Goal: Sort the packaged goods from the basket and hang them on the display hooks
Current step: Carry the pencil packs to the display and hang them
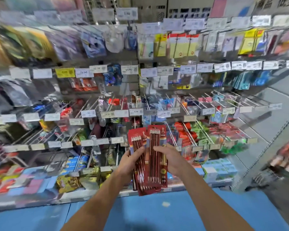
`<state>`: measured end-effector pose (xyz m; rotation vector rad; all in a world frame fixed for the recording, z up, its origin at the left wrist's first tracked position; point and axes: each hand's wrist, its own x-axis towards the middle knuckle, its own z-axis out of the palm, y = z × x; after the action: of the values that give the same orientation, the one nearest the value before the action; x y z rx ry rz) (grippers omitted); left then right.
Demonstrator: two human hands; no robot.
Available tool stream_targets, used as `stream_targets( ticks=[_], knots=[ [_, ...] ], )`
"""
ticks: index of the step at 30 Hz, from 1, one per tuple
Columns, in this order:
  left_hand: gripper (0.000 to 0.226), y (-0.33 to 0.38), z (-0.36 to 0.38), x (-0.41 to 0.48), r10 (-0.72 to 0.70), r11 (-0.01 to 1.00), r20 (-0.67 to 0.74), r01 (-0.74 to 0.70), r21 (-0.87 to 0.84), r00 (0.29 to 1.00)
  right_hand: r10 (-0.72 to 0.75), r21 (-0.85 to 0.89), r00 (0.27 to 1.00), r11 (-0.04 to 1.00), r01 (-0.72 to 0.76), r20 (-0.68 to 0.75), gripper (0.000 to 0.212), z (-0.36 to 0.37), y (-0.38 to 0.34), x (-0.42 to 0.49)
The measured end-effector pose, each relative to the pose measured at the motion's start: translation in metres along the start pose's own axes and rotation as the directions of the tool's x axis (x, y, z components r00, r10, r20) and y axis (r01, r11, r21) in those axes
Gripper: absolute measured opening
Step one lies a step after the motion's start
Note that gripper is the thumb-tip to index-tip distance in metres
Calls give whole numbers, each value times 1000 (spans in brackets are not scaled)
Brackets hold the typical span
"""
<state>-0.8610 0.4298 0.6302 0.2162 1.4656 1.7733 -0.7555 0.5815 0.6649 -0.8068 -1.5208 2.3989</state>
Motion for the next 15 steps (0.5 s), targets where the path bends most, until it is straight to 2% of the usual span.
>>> stream_targets(
  ticks=[1,2,3,4,6,9,10,12,13,14,15],
  knots=[
    [66,-1,-10,7,0,1000,-39,0,-15,999,11,0,1000,1000,-11,10,111,-4,7,17],
    [78,-5,-22,17,-1,999,-78,-2,-35,997,11,-11,1000,1000,-10,25,125,-7,12,31],
    [92,-4,-32,24,-4,999,-116,-2,-45,993,7,-45,1000,999,-6,27,129,-14,22,51],
    [100,-3,-42,32,4,999,-157,-11,-41,988,29,-57,999,998,-27,35,118,-18,27,67],
    [93,-4,-66,53,40,998,-203,-48,-31,978,83,-83,996,993,-85,-28,65,-15,27,82],
    [44,7,-87,77,78,997,-200,-81,-8,977,34,-169,992,984,-55,-125,19,-6,33,104],
    [32,8,-94,86,84,996,-192,-88,-15,978,-5,-184,992,983,-19,-129,14,-4,35,111],
    [29,12,-105,103,82,996,-187,-85,-11,979,-35,-233,990,972,2,-136,27,-4,55,137],
    [32,8,-114,112,81,997,-163,-82,-3,983,-23,-281,989,960,-19,-148,45,-10,76,154],
    [41,3,-124,123,72,997,-142,-72,5,987,-1,-290,990,956,-40,-141,64,-15,96,171],
    [60,-2,-131,132,74,997,-110,-70,41,991,28,-299,991,952,-66,-131,74,-19,114,185]
  ],
)
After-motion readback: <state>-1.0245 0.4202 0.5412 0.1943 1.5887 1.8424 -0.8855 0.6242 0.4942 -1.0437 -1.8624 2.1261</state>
